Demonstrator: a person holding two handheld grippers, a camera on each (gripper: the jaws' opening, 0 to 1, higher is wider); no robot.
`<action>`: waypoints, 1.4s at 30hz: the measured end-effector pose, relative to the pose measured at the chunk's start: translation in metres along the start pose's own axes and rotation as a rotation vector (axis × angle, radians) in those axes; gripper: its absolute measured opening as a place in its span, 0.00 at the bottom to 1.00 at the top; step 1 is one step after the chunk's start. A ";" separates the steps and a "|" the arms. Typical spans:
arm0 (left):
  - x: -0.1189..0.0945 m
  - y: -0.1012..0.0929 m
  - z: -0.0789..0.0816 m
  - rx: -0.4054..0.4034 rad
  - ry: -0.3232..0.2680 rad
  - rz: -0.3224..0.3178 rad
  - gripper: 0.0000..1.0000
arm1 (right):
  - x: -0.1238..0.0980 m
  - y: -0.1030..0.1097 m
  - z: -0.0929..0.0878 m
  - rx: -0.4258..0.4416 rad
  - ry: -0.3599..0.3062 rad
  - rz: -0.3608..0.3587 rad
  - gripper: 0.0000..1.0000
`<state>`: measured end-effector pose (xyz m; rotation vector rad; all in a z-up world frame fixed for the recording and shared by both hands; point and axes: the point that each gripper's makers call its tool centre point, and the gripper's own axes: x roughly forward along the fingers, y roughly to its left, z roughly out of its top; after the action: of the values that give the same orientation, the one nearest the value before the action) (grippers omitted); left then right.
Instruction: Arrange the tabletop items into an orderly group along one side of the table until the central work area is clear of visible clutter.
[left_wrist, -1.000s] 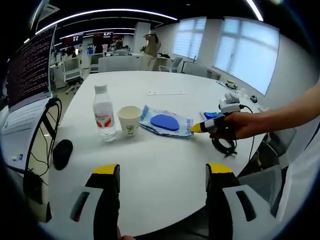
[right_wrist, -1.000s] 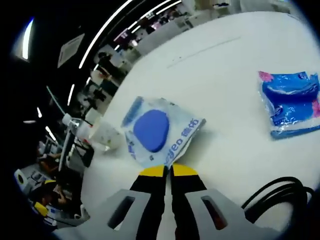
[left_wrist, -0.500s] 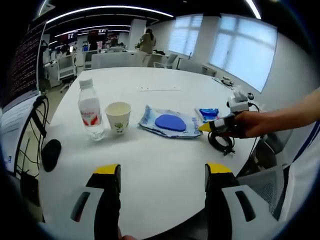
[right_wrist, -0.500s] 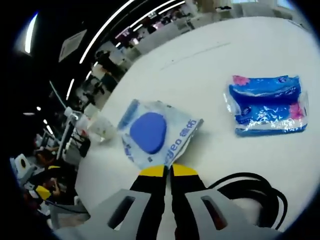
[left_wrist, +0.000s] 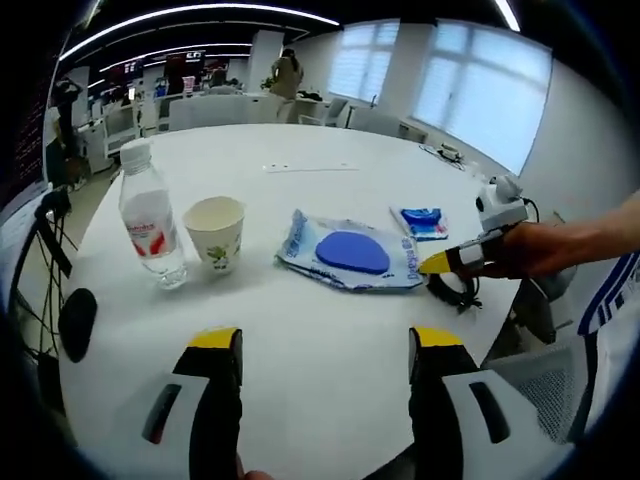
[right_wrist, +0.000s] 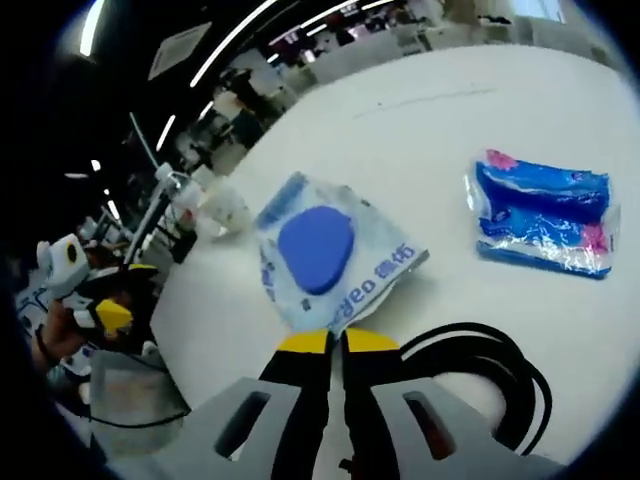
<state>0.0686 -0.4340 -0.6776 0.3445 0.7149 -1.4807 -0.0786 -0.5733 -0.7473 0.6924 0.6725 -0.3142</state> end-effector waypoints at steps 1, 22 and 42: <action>0.003 0.000 0.001 0.000 0.002 -0.003 0.68 | -0.002 0.001 -0.002 -0.016 0.006 0.003 0.01; 0.091 0.014 0.026 -0.069 0.032 -0.007 0.54 | -0.016 0.003 -0.021 -0.099 0.054 0.070 0.01; 0.122 0.020 0.014 -0.088 0.106 0.012 0.28 | -0.020 0.001 -0.024 -0.080 0.058 0.073 0.00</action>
<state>0.0838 -0.5364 -0.7476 0.3613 0.8592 -1.4230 -0.1041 -0.5552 -0.7466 0.6498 0.7090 -0.1990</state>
